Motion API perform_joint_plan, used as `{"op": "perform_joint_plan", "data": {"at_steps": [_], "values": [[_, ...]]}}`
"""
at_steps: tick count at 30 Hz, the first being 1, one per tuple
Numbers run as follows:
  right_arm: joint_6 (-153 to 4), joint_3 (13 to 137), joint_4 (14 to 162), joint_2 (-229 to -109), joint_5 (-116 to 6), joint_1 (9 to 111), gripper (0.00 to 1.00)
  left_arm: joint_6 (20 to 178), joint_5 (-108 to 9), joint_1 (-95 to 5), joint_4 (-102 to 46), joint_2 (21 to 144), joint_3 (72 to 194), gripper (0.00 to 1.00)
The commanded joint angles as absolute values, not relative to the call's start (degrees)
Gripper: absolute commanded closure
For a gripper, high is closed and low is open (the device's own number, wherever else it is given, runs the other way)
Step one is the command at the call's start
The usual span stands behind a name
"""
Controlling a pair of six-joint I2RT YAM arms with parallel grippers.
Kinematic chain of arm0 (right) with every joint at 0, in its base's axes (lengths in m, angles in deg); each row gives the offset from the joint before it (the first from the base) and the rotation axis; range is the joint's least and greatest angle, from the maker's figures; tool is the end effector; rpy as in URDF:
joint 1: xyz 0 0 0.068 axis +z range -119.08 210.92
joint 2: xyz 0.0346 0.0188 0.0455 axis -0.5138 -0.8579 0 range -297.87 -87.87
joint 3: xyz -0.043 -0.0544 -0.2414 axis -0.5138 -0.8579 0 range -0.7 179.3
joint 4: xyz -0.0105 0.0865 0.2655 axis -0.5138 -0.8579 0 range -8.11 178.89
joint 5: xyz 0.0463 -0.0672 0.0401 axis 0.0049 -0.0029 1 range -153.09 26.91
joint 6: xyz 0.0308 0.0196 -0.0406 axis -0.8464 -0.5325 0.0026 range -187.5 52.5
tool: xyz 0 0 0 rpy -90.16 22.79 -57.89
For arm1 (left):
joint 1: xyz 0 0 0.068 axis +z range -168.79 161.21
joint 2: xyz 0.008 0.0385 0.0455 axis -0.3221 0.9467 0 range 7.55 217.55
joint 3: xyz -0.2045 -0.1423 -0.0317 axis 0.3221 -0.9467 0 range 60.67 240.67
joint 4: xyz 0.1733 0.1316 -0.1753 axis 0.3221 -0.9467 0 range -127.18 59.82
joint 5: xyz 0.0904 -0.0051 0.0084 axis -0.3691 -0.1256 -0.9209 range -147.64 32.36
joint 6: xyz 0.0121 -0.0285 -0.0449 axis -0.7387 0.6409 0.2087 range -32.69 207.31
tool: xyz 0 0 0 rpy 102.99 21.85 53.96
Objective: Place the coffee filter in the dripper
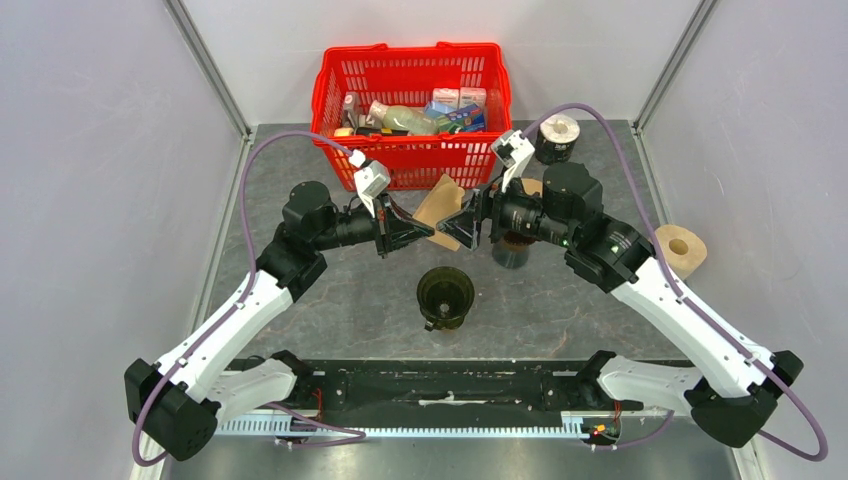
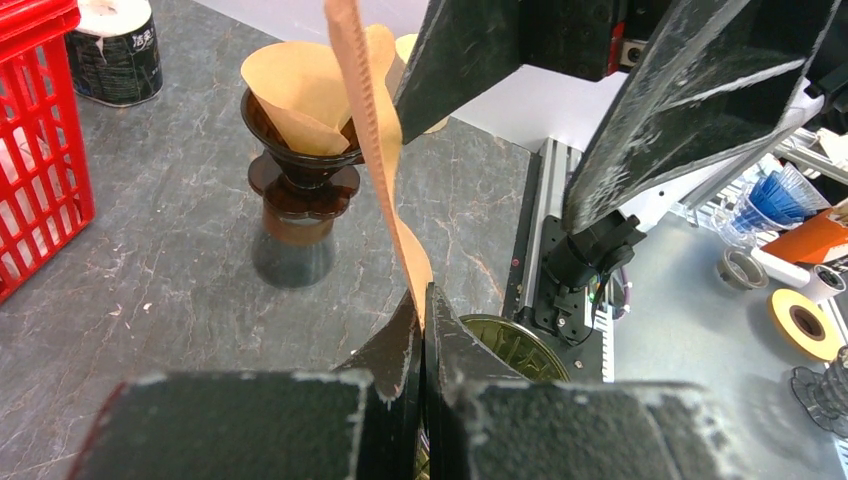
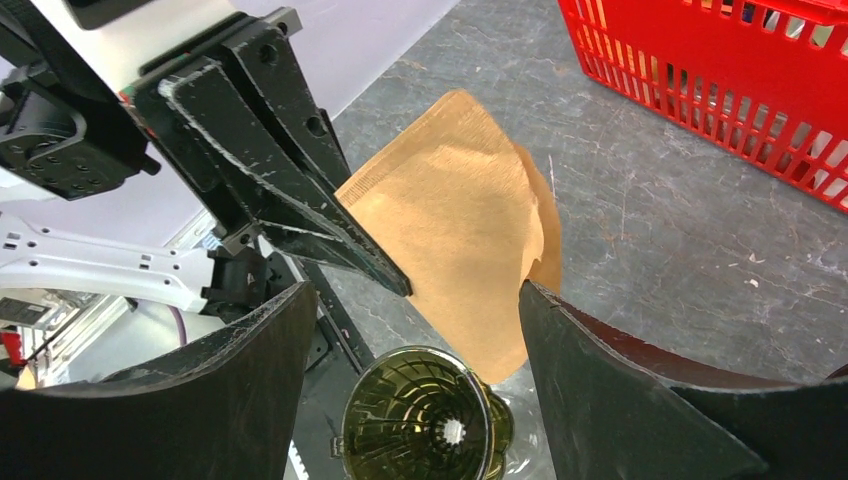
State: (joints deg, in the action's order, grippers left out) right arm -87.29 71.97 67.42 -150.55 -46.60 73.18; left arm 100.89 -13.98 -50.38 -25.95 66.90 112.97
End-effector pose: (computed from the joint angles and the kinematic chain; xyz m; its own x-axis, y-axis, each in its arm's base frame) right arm 0.1896 0.1865 0.4114 -0.4267 0.0508 -0.9030 -0.7506 0.5370 0.3850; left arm 0.2139 -0.1613 0.3434 -0.2677 -0.0348 -0.9629 0.9294 0.2541 -0.2676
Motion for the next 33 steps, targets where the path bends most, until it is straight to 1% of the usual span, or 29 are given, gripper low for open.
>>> {"op": "perform_joint_plan", "data": {"at_steps": [1, 10, 16, 19, 23, 25, 27, 33], "values": [[-85.2, 73.8, 69.2, -151.8, -47.8, 73.2, 0.18, 98.8, -12.5, -50.3, -25.1, 66.3, 114.0, 0.98], [-84.4, 73.1, 70.1, -152.1, -46.5, 73.2, 0.24, 98.4, -11.8, -50.4, -24.5, 65.5, 113.4, 0.98], [-83.1, 72.7, 70.4, -151.7, -48.9, 73.2, 0.27, 97.9, -10.8, -50.3, -24.3, 64.8, 112.9, 0.98], [-82.5, 72.6, 70.4, -151.7, -50.5, 73.2, 0.32, 98.3, -10.0, -50.3, -23.3, 64.7, 112.4, 0.98], [-81.7, 72.7, 70.6, -151.7, -50.9, 73.1, 0.35, 98.1, -9.7, -50.4, -23.5, 64.5, 112.4, 0.98], [-81.7, 72.7, 70.9, -151.7, -51.1, 73.2, 0.38, 97.9, -9.6, -50.3, -23.4, 64.4, 112.3, 0.98], [-81.9, 72.6, 70.9, -151.7, -50.3, 73.2, 0.40, 98.0, -9.8, -50.3, -23.4, 64.5, 112.3, 0.98], [-82.7, 72.6, 71.2, -151.4, -47.2, 73.2, 0.42, 98.3, -10.6, -50.4, -23.4, 64.8, 112.4, 0.98]]}}
